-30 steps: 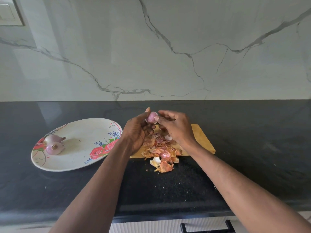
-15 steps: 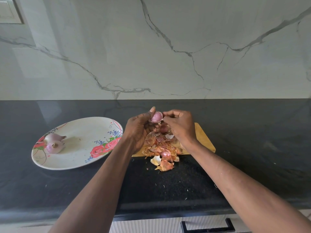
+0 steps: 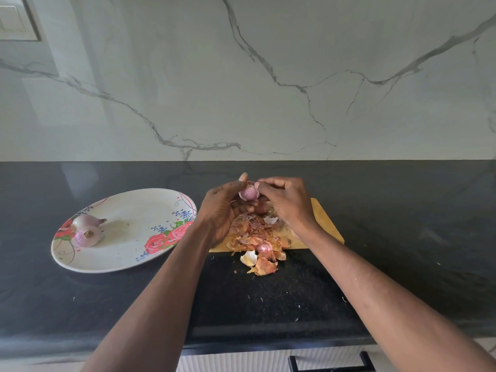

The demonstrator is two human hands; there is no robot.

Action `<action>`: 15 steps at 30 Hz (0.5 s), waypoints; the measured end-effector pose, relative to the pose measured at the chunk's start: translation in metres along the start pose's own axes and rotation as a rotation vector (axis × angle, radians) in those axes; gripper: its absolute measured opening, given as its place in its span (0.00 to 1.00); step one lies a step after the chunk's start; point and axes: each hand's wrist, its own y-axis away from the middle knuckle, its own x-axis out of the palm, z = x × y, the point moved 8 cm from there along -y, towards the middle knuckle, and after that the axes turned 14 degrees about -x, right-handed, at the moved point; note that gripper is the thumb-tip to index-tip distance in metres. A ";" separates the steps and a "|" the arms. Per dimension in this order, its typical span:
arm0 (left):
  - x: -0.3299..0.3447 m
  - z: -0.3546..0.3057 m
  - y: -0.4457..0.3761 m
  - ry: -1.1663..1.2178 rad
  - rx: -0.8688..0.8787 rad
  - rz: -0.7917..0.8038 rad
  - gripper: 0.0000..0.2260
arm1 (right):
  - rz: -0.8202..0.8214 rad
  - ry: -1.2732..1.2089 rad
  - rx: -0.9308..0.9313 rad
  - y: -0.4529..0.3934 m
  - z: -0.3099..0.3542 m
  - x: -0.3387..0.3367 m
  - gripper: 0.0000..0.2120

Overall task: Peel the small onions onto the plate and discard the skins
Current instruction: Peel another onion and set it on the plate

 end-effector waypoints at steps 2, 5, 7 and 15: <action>-0.002 -0.002 -0.002 0.017 0.010 -0.004 0.09 | 0.027 0.005 -0.009 0.000 0.004 0.000 0.07; -0.006 -0.003 -0.004 0.001 0.033 -0.035 0.07 | 0.060 -0.054 0.014 0.005 0.007 0.005 0.07; -0.004 -0.003 -0.001 -0.024 0.043 -0.039 0.07 | 0.060 -0.008 -0.043 0.006 0.011 0.007 0.07; 0.003 -0.002 0.005 -0.039 0.062 -0.026 0.08 | -0.029 0.151 -0.204 0.010 0.016 0.007 0.09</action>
